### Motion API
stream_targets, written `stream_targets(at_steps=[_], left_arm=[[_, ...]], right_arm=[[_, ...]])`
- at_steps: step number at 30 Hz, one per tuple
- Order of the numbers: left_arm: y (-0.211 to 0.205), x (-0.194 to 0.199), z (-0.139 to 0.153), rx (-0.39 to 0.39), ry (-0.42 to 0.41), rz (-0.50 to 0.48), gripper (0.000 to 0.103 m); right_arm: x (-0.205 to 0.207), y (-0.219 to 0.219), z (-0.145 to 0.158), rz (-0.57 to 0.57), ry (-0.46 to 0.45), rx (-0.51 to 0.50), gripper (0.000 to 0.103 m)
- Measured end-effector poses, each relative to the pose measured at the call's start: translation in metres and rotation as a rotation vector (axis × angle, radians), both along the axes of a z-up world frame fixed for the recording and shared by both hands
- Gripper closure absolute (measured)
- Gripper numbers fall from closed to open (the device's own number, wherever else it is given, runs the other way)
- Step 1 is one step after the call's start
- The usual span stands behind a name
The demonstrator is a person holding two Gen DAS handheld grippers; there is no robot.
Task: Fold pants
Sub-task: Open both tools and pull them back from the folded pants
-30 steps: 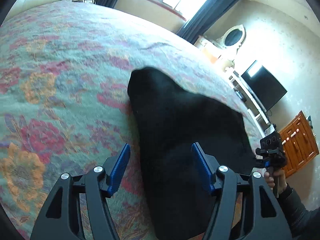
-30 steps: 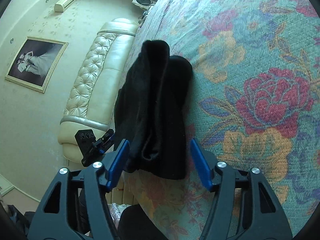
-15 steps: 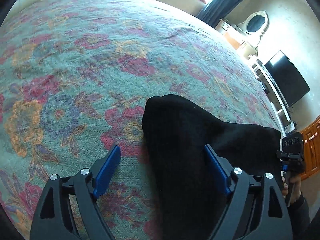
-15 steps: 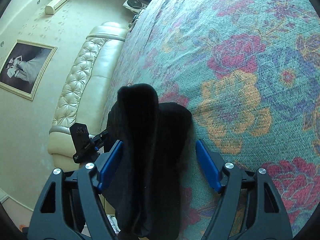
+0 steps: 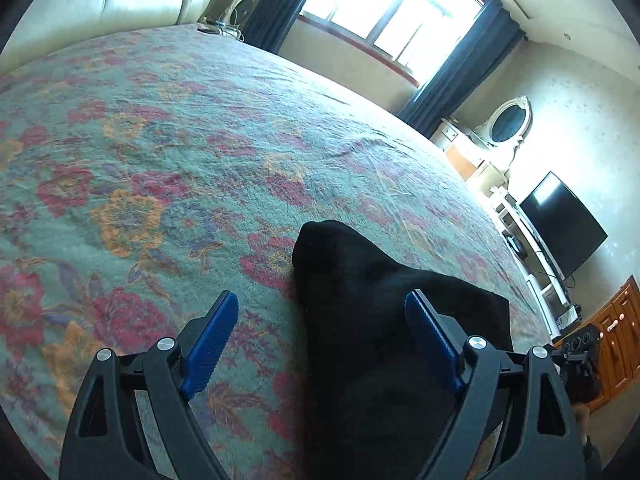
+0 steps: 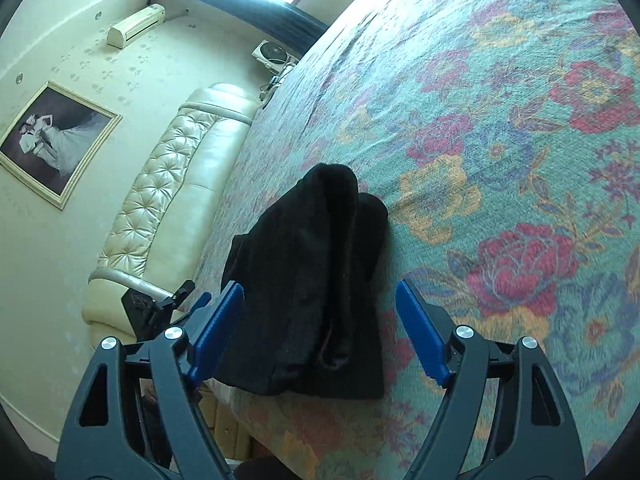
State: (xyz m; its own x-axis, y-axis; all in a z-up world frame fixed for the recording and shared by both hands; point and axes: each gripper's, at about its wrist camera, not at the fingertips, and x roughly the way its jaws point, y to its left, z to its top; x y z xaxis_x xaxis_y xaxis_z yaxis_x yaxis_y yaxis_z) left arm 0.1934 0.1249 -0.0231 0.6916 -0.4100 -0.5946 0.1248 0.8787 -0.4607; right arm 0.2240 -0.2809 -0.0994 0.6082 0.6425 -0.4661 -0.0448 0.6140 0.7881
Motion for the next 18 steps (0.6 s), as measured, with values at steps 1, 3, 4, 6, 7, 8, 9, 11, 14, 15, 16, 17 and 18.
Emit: stream_targets(at_steps=[1,3,4,6,7,8,9,11,14,15,16,17,18], left_arm=[[-0.005,-0.01,0.004,0.019,-0.014,0.012,0.018],[-0.015,-0.032,0.01,0.061,-0.032,0.039,0.018],[-0.02,-0.039,0.012,0.078,-0.036,0.05,0.017],[-0.033,-0.055,0.014,0.106,-0.039,0.066,0.017],[-0.039,-0.062,0.014,0.124,-0.036,0.079,0.017],[-0.046,-0.067,0.014,0.145,-0.025,0.084,0.017],[-0.052,-0.072,0.013,0.168,-0.015,0.086,0.017],[-0.063,-0.085,0.01,0.233,-0.002,0.104,0.017],[-0.077,-0.101,0.002,0.318,0.026,0.126,0.017],[-0.08,-0.107,0.0,0.325,0.036,0.137,0.017],[-0.082,-0.112,-0.002,0.33,0.046,0.145,0.017],[-0.084,-0.116,-0.004,0.336,0.052,0.148,0.017],[-0.088,-0.121,-0.006,0.349,0.056,0.149,0.017]], right_arm=[[-0.008,0.004,0.002,-0.015,0.0,-0.024,0.024],[-0.023,0.014,0.007,-0.033,-0.005,-0.079,0.024],[-0.031,0.018,0.009,-0.039,-0.005,-0.114,0.024],[-0.048,0.031,0.015,-0.058,-0.013,-0.182,0.022],[-0.056,0.037,0.017,-0.059,-0.017,-0.221,0.017],[-0.064,0.046,0.019,-0.058,-0.02,-0.27,0.016],[-0.07,0.055,0.021,-0.052,-0.026,-0.315,0.016],[-0.084,0.073,0.023,-0.035,-0.036,-0.399,0.016],[-0.1,0.099,0.023,-0.015,-0.044,-0.526,0.016],[-0.105,0.107,0.023,-0.009,-0.046,-0.556,0.016],[-0.107,0.114,0.023,-0.001,-0.048,-0.578,0.016],[-0.11,0.12,0.021,0.006,-0.051,-0.595,0.015],[-0.113,0.125,0.02,0.009,-0.05,-0.613,0.015]])
